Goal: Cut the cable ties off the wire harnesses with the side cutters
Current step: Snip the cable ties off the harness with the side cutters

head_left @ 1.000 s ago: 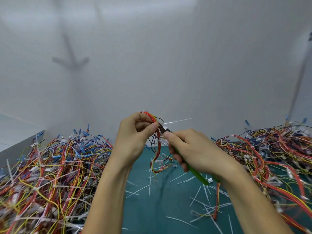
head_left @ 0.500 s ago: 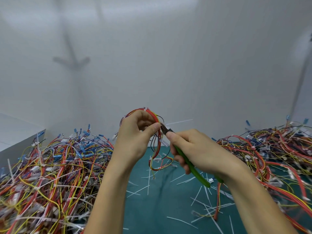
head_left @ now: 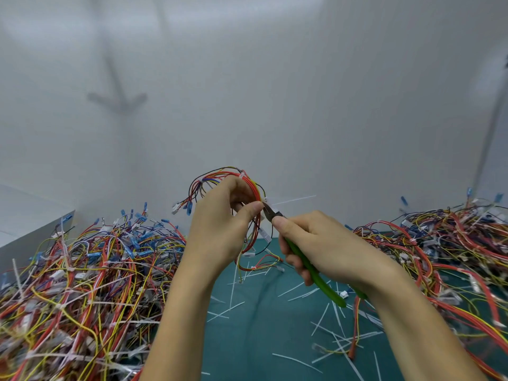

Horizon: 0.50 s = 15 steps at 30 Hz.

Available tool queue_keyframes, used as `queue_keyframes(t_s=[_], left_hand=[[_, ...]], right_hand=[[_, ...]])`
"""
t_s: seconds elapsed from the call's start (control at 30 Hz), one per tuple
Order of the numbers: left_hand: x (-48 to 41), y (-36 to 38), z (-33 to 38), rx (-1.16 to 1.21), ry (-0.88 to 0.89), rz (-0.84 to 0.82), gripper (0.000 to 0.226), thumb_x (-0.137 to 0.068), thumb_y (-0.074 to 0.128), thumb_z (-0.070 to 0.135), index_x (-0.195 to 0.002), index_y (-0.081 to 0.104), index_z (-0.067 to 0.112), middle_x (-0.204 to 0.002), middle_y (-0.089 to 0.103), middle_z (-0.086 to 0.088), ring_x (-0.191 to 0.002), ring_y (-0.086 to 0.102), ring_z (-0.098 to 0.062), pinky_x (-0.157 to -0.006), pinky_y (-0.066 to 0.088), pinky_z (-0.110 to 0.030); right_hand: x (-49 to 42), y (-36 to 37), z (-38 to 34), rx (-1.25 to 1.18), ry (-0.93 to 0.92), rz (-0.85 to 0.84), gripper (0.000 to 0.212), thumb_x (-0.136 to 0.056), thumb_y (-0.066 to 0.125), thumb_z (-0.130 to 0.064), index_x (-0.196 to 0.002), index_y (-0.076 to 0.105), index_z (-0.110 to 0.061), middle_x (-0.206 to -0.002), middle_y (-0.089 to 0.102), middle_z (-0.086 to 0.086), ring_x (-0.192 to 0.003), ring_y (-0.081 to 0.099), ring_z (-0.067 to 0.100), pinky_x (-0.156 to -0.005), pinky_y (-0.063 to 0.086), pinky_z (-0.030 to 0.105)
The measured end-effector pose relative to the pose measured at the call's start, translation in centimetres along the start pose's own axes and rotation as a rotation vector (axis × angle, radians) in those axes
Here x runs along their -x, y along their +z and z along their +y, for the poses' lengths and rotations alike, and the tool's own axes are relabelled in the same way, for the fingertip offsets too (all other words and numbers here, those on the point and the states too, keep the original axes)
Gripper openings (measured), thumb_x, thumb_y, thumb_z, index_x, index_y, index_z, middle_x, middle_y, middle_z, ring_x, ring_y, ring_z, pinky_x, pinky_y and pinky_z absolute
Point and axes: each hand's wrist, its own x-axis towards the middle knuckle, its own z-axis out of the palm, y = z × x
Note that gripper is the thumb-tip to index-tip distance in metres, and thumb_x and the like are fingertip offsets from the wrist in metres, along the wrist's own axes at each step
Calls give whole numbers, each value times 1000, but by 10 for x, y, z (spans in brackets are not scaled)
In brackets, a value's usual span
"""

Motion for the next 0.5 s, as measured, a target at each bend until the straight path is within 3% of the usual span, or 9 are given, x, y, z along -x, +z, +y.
queue_keyframes(t_s=[0.2,0.33,0.5], left_hand=[[0,0,0,-60,56,31,15,-84,73,9,-81,60,17,-73,64,13,-71,57,-7,-69,48,-23],[0,1,0,-12,28,109,13,-82,75,10,-81,64,16,-72,67,13,-67,60,-2,-65,47,-14],[-1,-2,-1,29,-15,123,14,-82,77,12,-78,65,18,-73,69,9,-70,65,-12,-65,51,-21]], right_hand=[[1,-1,-2,-3,11,5,53,-101,41,-53,-72,59,-13,-55,56,0,-49,55,17,-52,52,31],[1,4,-8,40,-24,98,51,-101,41,-50,-69,58,-14,-53,57,-1,-47,54,17,-53,53,35],[-5,17,-14,190,-76,237,54,-100,37,-53,-76,57,-8,-72,64,17,-73,59,40,-72,55,53]])
